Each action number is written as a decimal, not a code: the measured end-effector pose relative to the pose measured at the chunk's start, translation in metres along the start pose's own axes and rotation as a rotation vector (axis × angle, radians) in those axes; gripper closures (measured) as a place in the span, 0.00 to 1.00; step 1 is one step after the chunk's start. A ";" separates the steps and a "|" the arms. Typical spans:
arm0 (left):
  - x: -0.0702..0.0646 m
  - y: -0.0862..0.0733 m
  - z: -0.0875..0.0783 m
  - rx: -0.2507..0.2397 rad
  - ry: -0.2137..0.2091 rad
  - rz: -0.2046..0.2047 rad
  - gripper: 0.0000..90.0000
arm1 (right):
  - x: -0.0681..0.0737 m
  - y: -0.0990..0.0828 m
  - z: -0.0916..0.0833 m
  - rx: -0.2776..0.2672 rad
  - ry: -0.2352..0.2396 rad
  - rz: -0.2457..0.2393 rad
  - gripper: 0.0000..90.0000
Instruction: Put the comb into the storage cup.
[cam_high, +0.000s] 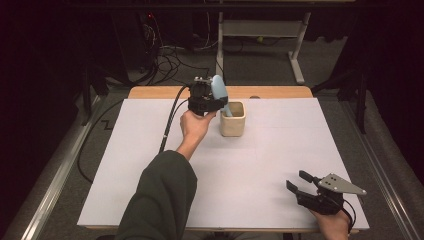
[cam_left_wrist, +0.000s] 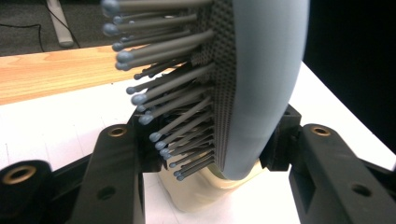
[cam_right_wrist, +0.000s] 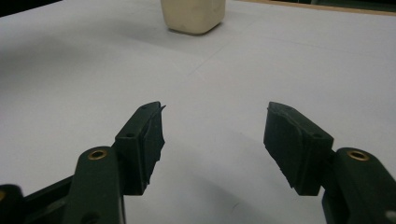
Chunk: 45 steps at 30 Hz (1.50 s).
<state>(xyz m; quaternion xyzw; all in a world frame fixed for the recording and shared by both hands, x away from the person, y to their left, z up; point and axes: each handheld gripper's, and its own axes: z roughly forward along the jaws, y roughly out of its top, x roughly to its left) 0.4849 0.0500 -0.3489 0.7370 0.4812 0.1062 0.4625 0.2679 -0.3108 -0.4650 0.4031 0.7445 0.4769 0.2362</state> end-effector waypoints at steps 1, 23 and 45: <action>0.000 -0.001 0.001 -0.001 0.000 0.003 0.58 | 0.000 0.000 0.000 0.003 0.001 -0.002 0.42; -0.003 -0.007 0.009 0.000 -0.006 0.006 0.58 | 0.001 0.000 0.001 0.005 0.004 0.000 0.42; 0.006 -0.005 0.000 0.029 0.042 0.048 0.44 | 0.001 0.000 0.001 0.003 0.001 0.003 0.42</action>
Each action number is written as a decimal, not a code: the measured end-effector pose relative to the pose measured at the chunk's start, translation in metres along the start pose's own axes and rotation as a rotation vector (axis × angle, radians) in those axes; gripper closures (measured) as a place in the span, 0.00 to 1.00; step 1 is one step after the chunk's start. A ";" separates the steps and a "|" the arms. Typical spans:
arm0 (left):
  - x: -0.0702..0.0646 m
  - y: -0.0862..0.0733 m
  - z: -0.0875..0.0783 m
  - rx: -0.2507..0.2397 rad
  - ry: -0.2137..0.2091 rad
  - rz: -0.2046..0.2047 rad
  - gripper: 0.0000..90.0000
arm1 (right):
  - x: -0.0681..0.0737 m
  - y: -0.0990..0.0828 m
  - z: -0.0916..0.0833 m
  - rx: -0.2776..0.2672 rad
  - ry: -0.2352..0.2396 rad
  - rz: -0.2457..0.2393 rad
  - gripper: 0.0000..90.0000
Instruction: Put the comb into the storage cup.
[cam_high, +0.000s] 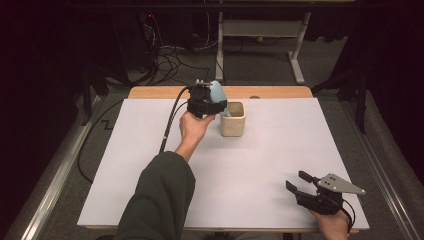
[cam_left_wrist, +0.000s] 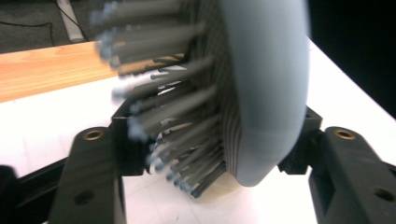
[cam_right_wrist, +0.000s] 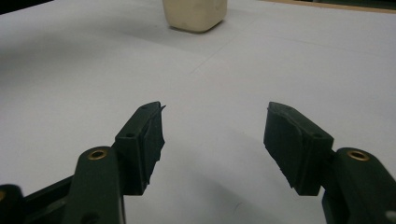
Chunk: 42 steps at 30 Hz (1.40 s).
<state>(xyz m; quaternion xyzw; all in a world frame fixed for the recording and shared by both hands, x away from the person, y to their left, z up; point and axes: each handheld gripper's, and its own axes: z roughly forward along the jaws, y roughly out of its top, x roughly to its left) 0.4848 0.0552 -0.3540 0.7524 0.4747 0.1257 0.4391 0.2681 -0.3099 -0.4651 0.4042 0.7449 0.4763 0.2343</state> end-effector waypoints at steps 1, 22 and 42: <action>0.000 0.000 -0.002 -0.004 0.004 0.012 0.43 | 0.000 0.000 0.000 -0.002 -0.001 0.002 0.42; 0.003 0.001 -0.021 -0.016 0.033 0.108 0.28 | 0.000 0.000 -0.003 -0.027 -0.009 0.015 0.40; 0.007 -0.005 -0.042 -0.033 0.035 0.113 0.28 | 0.000 0.000 -0.004 -0.038 -0.017 0.013 0.40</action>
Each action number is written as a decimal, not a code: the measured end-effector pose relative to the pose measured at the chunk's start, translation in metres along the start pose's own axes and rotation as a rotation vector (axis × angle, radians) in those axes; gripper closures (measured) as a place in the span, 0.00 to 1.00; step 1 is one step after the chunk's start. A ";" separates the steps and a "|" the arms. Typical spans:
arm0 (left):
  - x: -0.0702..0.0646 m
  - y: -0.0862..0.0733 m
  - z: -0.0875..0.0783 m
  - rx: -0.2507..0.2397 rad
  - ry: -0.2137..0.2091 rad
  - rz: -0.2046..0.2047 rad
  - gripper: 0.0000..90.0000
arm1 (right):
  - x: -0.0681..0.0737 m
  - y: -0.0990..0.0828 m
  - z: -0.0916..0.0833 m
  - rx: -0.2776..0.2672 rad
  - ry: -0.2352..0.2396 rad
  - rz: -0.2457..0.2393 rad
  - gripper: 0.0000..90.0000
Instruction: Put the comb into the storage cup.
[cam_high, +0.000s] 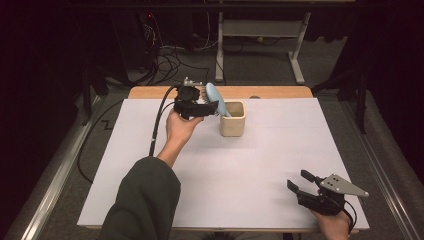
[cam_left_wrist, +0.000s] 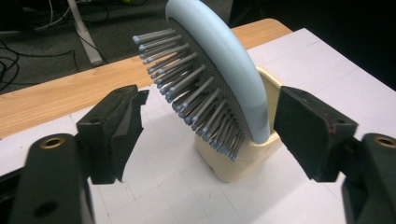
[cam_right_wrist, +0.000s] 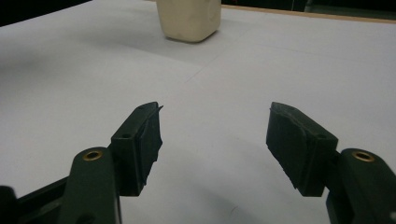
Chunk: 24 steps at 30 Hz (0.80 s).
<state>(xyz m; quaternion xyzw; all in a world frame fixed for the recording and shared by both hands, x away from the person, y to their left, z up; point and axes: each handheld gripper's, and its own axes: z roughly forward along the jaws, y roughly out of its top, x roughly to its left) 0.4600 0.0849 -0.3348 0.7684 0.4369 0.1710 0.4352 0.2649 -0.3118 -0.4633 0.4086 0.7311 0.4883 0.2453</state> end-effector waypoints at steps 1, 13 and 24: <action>0.001 -0.001 -0.001 0.000 0.000 0.000 0.28 | 0.000 0.000 0.000 0.000 0.000 -0.001 0.40; 0.007 -0.010 -0.014 -0.008 -0.013 -0.002 0.31 | 0.000 0.000 0.000 -0.001 0.000 -0.001 0.40; 0.005 -0.017 -0.023 -0.017 -0.025 0.011 0.32 | 0.001 0.000 -0.001 -0.009 0.005 0.006 0.40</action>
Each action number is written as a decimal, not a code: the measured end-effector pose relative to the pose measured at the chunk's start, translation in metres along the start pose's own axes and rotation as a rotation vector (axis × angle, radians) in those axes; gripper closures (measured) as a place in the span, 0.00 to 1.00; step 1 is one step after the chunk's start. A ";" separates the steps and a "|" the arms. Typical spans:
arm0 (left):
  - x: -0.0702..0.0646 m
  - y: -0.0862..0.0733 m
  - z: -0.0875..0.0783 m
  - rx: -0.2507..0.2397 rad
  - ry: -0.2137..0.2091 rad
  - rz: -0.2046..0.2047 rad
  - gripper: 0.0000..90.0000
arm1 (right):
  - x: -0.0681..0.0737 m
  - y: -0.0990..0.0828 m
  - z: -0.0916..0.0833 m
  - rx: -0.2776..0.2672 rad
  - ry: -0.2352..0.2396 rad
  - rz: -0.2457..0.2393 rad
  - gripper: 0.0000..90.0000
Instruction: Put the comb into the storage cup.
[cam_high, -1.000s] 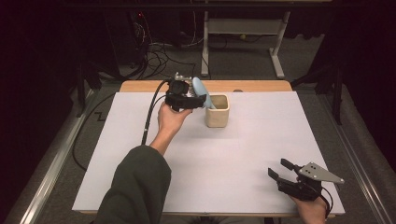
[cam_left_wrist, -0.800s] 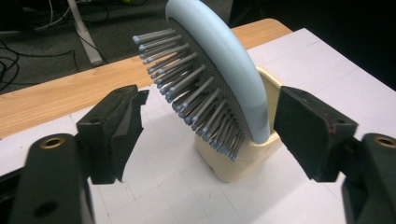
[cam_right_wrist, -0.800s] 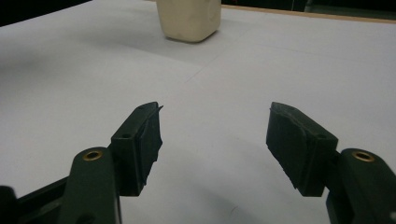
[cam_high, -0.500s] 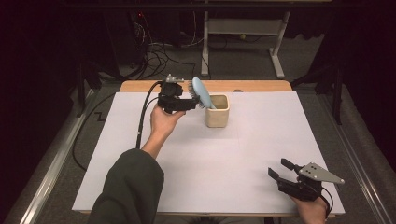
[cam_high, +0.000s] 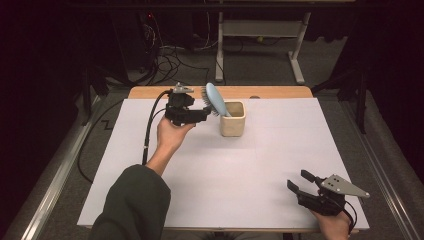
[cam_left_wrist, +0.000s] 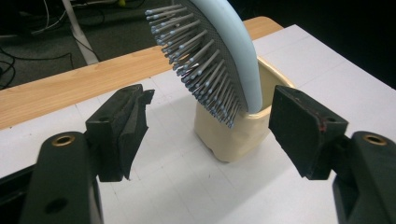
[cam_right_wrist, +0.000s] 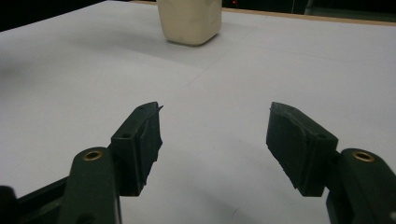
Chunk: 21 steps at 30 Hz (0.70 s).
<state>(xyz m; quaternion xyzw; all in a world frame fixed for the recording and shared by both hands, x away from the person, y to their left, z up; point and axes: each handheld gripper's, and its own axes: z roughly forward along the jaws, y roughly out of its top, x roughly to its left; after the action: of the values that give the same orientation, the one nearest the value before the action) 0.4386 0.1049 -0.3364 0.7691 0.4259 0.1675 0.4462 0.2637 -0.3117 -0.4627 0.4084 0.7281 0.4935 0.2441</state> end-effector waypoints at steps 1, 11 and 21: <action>0.000 -0.001 -0.001 -0.004 0.001 -0.002 0.32 | 0.000 0.000 0.000 0.001 0.000 0.000 0.40; 0.003 -0.010 -0.011 -0.016 -0.006 0.005 0.34 | 0.000 0.000 0.000 0.000 0.001 0.002 0.40; 0.007 -0.019 -0.016 -0.005 -0.010 0.010 0.34 | 0.000 0.000 0.000 -0.003 -0.003 0.005 0.40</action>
<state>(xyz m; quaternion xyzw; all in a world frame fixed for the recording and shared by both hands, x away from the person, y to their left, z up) 0.4227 0.1237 -0.3441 0.7708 0.4194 0.1671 0.4495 0.2635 -0.3116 -0.4628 0.4104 0.7262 0.4944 0.2445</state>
